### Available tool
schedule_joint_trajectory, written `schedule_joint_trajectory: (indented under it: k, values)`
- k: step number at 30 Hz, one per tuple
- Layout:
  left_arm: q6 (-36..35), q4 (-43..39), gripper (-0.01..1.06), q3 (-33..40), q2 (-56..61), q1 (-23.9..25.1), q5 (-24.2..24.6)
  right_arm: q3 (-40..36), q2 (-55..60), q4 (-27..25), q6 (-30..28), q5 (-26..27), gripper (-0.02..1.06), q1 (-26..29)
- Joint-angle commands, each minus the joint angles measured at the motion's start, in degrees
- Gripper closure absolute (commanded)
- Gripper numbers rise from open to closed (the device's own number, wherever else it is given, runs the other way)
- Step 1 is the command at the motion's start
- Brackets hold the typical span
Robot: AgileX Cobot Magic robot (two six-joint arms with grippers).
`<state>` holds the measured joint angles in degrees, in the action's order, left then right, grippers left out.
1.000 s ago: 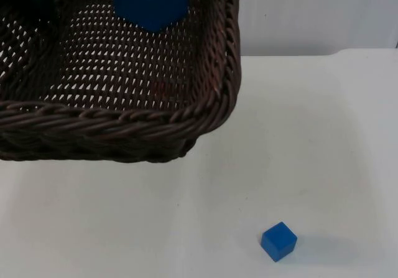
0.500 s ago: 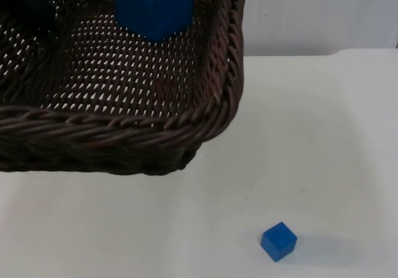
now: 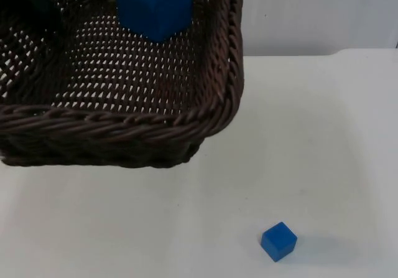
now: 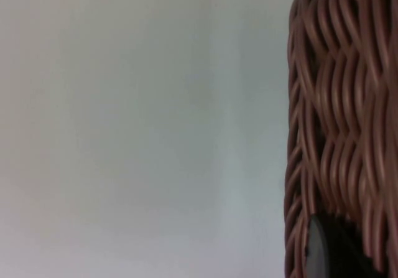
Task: Pick up the basket with the left hand and place the largest block into the basket with the right hand.
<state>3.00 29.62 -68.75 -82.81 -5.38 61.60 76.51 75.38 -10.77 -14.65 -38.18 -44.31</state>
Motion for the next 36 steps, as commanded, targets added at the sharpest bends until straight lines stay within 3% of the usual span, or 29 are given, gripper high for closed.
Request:
schedule_joint_trajectory:
  k: [1,4,16,24,36]
  values:
    - [-0.2,1.4,1.05,0.0,-1.3,0.2,-3.2,-0.2,-0.4,0.1,-0.2,0.3,0.26,-0.3]
    - [1.1,1.3,1.05,0.0,-4.0,0.2,-6.6,-0.2,-0.4,0.1,-0.2,0.2,0.26,-0.3]
    - [6.3,3.3,1.05,0.2,-14.0,0.2,-12.3,-0.2,-0.4,0.5,-0.4,1.6,0.26,-0.3]
    - [10.0,4.5,1.05,5.6,-17.7,0.2,-21.8,-0.2,-0.4,1.7,-0.4,2.1,0.26,-0.3]
    - [16.7,8.3,1.05,6.2,-26.2,0.2,-24.3,-0.2,-0.4,1.7,-0.8,3.7,0.26,-0.3]
